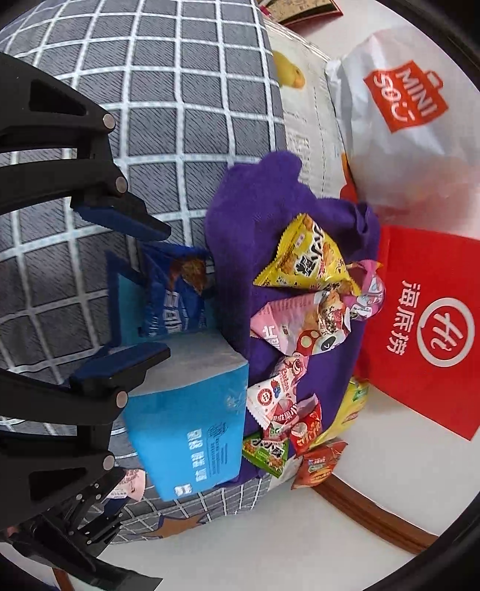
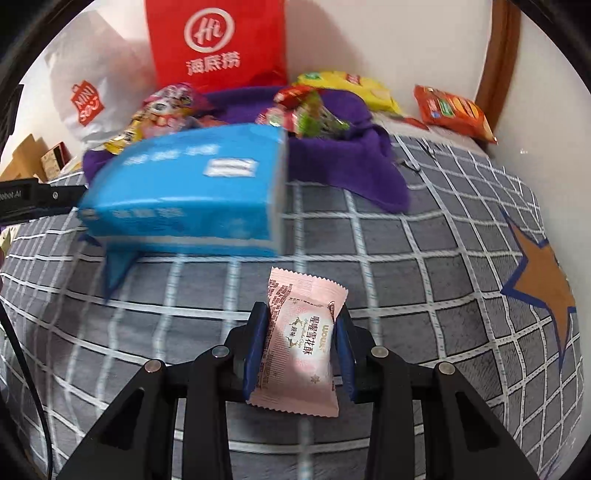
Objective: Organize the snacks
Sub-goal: 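Grasp the pink biscuit packet with the right gripper while the left gripper grasps the blue snack bag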
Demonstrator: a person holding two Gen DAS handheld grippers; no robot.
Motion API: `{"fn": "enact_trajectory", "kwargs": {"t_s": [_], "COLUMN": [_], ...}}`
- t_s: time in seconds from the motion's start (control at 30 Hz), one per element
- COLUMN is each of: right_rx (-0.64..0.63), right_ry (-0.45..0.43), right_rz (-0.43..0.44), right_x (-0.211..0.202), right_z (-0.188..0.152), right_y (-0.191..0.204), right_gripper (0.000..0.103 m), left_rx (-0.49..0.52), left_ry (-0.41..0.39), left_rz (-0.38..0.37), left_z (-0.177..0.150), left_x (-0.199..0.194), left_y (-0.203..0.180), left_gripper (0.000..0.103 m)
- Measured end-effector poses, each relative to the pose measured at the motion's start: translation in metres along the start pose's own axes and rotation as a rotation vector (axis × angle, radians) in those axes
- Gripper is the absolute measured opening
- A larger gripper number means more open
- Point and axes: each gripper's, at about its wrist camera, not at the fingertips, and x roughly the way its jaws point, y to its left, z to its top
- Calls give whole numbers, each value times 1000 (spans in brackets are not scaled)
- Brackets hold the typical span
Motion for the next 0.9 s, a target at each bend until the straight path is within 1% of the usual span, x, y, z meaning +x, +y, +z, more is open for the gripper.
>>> {"fn": "enact_trajectory", "kwargs": {"t_s": [0.07,0.2,0.3,0.47,0.63,0.67,0.7,0.73,0.77,0.8,0.87,0.9], "right_rx": [-2,-40,-47,-49,-46,-45,-45,-43,-42,-41,-38,-34], "right_ry": [-17,-43,-54,-64,-67,-66,-65,-63,-62,-61,-56,-52], "right_rz": [24,25,32,36,35,35,35,34,33,31,28,28], "right_x": [2,4,5,5,7,7,7,6,7,6,6,5], "right_z": [0,0,0,0,1,1,1,1,1,1,1,0], "right_y": [-4,-4,-4,-5,-4,-4,-4,-4,-4,-4,-4,-4], "right_gripper": [37,38,38,39,39,39,39,39,39,39,38,38], "left_rx": [5,24,24,31,49,48,49,48,48,49,46,47], "left_ry": [14,32,51,39,21,21,23,22,18,16,17,14], "left_rz": [1,19,19,22,38,32,27,24,20,14,-6,-12], "left_z": [3,7,8,10,11,10,10,8,6,3,-1,-4], "left_x": [7,20,30,33,34,33,32,29,26,23,16,12], "left_y": [-2,-4,-2,-3,-4,-3,-3,-2,-2,0,1,1], "left_gripper": [59,60,60,62,61,55,51,50,45,38,37,33]}}
